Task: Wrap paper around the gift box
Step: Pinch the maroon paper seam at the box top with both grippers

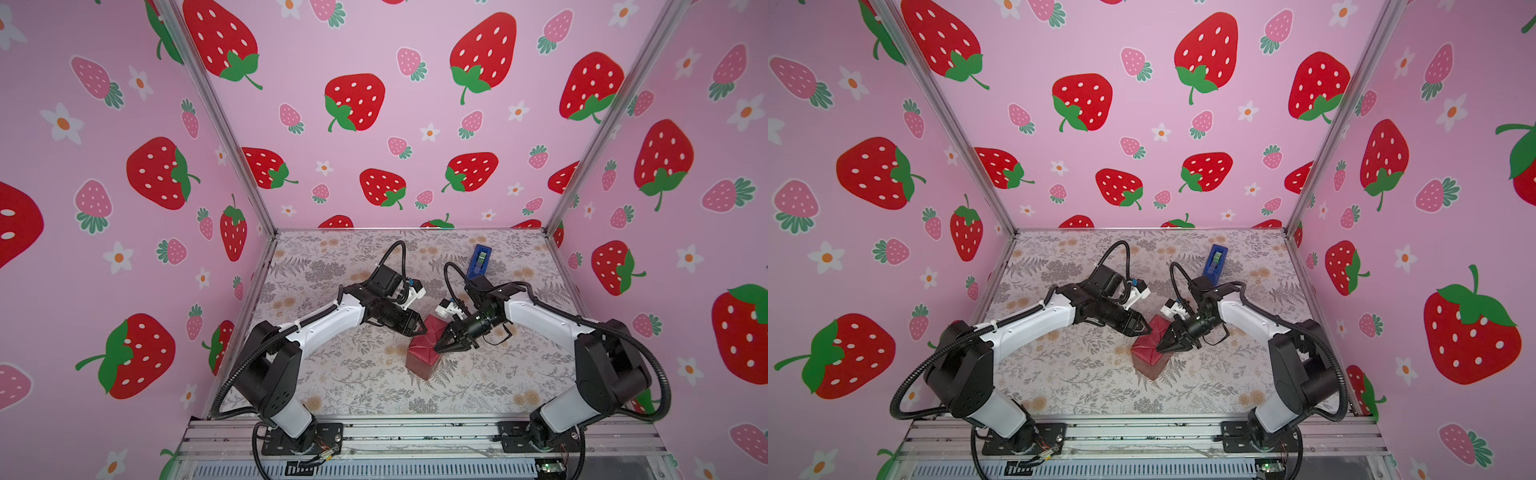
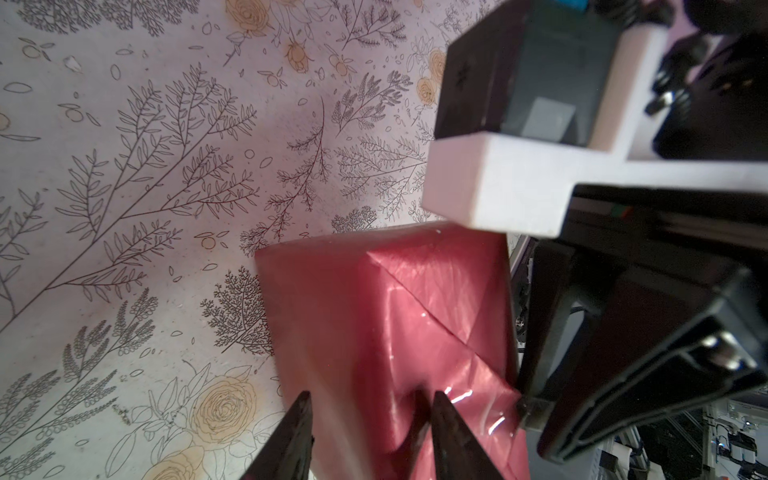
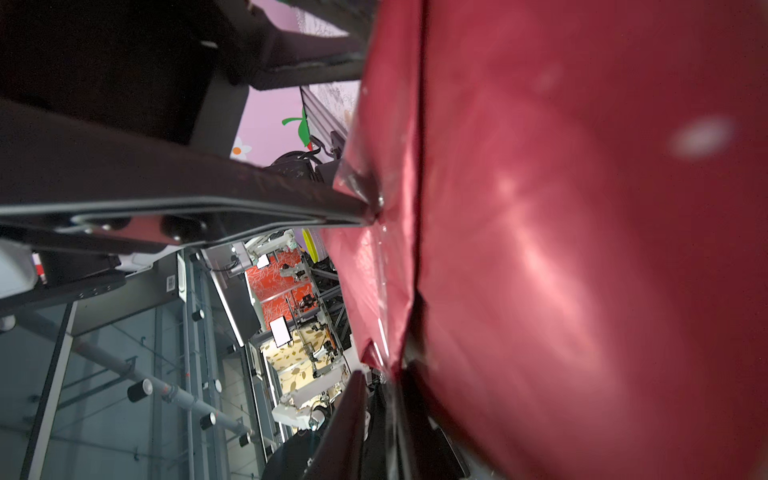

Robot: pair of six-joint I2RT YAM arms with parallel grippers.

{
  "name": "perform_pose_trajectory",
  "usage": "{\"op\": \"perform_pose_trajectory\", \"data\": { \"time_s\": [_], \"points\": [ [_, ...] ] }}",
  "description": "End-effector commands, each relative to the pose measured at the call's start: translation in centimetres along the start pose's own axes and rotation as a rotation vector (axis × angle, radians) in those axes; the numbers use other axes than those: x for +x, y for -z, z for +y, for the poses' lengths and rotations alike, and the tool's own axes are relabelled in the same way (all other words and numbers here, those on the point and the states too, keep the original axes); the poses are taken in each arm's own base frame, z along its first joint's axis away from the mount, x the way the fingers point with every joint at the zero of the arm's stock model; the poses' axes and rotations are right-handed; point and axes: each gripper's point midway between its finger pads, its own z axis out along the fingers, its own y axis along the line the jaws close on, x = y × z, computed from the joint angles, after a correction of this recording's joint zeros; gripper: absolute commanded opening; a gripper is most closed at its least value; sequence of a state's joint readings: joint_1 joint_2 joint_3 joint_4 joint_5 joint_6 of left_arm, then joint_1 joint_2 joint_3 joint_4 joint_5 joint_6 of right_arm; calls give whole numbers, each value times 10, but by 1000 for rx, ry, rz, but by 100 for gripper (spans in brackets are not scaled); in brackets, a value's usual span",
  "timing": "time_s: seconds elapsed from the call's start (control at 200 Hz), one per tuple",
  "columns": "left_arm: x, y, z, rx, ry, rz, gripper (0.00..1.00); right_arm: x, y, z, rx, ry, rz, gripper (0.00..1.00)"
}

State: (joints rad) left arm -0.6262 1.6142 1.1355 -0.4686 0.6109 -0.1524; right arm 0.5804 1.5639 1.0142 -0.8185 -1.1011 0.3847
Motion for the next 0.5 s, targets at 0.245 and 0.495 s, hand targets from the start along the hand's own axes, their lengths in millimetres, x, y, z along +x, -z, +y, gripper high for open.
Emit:
{"op": "perform_pose_trajectory", "data": {
  "time_s": [0.245, 0.495],
  "points": [
    [23, -13, 17, -29, 40, 82, 47, 13, 1, -12, 70, -59, -8, 12],
    [26, -14, 20, -40, 46, 96, 47, 17, 3, -13, 88, -59, -19, 0]
  ]
}}
